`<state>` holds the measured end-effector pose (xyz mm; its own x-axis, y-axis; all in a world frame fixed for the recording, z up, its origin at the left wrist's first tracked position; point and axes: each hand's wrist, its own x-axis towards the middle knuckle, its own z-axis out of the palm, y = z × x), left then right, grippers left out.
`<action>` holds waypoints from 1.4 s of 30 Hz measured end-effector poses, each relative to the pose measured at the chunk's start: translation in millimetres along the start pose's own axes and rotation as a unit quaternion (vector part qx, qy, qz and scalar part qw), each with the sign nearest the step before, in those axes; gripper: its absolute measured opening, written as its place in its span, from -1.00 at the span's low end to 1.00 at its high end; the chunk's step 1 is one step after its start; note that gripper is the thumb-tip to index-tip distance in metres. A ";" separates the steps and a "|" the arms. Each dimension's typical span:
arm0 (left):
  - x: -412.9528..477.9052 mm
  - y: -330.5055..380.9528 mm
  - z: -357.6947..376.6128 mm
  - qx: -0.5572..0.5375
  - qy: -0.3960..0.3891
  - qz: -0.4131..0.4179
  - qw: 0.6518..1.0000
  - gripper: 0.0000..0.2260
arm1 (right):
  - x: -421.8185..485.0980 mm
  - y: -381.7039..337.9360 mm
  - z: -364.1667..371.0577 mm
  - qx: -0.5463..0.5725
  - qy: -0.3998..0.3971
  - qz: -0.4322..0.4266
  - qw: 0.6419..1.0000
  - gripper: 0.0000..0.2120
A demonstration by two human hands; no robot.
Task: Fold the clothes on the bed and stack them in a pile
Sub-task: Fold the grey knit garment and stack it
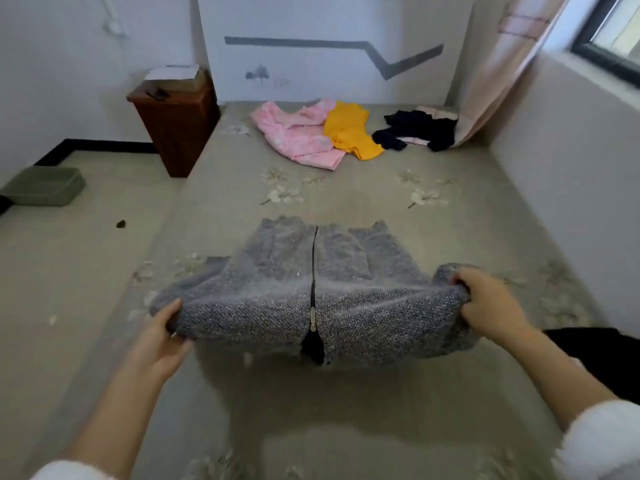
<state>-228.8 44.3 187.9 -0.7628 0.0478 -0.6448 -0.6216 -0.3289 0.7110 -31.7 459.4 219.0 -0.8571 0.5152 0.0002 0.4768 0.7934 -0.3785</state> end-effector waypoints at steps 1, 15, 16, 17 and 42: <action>8.2 -29.1 -9.1 0.017 0.016 -0.052 0.998 -0.70 | -5.9 9.3 31.1 -0.019 -0.036 0.031 0.999 -0.70; 33.3 -266.1 -74.9 0.376 0.069 -0.201 0.902 -0.78 | -166.2 71.2 280.7 0.175 -0.263 0.397 0.861 -0.72; 37.0 -271.7 -73.6 0.424 0.054 -0.168 0.888 -0.67 | -168.8 70.5 290.1 0.185 -0.275 0.397 0.856 -0.76; 39.9 -275.3 -70.6 0.469 0.031 -0.131 0.873 -0.60 | -168.4 66.8 296.1 0.196 -0.278 0.399 0.852 -0.82; -14.7 -265.0 -97.8 0.292 -0.189 -0.337 0.875 -0.69 | -173.9 17.7 258.7 0.385 -0.286 0.339 0.809 -0.91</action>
<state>-35.5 38.4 -18.4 -0.1240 0.3911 -0.9120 -0.8536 0.4266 0.2990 75.3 299.9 -27.2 -0.5054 0.3384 -0.7938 0.8004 -0.1598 -0.5778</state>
